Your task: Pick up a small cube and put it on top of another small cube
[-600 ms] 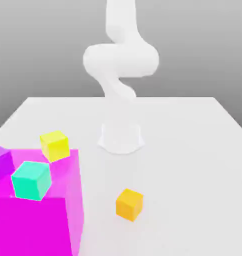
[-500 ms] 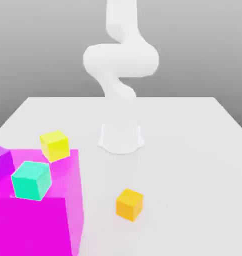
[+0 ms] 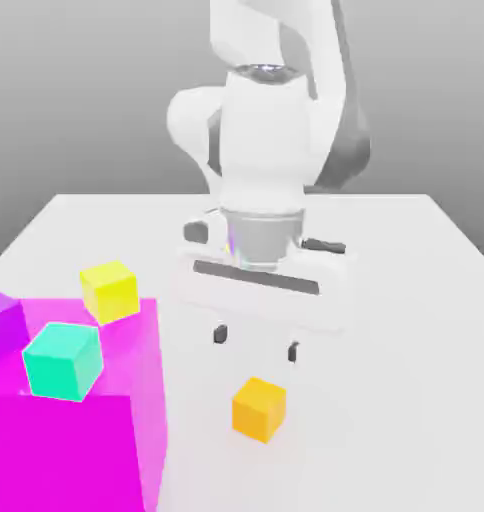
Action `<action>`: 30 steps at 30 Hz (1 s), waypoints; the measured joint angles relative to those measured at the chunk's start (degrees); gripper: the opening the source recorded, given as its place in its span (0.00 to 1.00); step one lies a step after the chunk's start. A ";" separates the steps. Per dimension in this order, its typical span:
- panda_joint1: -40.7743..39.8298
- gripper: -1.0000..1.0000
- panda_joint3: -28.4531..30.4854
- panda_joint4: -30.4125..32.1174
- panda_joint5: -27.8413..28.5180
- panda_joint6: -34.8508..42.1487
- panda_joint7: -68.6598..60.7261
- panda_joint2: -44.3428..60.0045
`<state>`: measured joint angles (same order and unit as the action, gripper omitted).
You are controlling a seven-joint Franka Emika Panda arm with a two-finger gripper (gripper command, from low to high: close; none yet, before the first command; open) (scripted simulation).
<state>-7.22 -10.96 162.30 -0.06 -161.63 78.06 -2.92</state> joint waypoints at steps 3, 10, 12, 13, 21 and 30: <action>0.25 0.50 0.92 0.57 2.49 -4.88 3.33 6.24; 5.49 0.00 7.49 -0.99 8.20 -13.34 7.73 16.58; 5.47 0.00 7.48 -0.99 8.26 -13.41 7.79 16.59; 5.46 0.00 7.48 -0.99 8.31 -13.45 7.83 16.59; 3.66 0.00 3.91 0.83 1.63 -4.92 2.95 6.21; 2.49 0.00 7.47 -12.54 -7.99 12.40 -4.07 -4.98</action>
<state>-4.73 -3.49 149.77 -8.05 -149.23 73.99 -7.90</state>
